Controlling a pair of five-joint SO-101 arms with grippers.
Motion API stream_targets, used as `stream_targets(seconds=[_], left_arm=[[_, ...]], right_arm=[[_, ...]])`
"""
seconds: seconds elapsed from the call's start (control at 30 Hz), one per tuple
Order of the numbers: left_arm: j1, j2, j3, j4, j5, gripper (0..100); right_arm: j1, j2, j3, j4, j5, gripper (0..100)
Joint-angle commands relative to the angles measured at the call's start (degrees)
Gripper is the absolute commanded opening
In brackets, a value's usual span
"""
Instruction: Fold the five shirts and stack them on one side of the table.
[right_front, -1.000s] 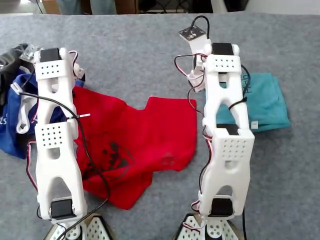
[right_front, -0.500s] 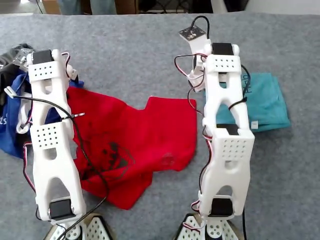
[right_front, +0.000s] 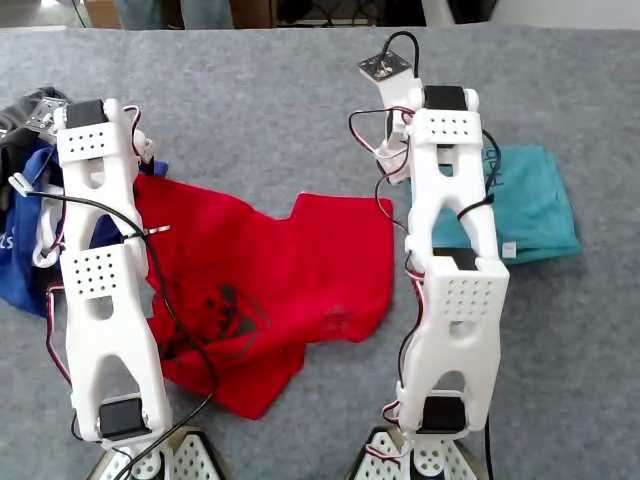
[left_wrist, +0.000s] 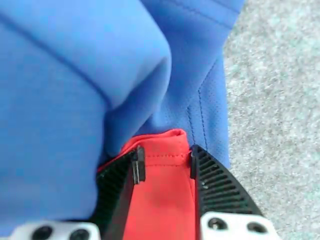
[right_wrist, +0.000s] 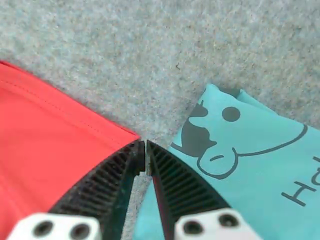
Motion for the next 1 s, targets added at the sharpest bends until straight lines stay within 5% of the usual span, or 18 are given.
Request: stream_targets(seconds=[0.0, 0.7, 0.97], left_arm=[[-0.6, -0.8, -0.1, 0.0, 0.2, 17], [-0.4, -1.2, -0.7, -2.0, -4.9, 3], [-0.8, -1.3, -0.7, -1.7, -7.3, 3]], right_arm=[[-1.1, -0.4, -2.7, -0.7, -0.4, 1.6], [-1.2, -0.3, -2.6, -0.8, -0.4, 1.6], [-9.3, 0.3, -2.2, -0.1, -17.3, 5.4]])
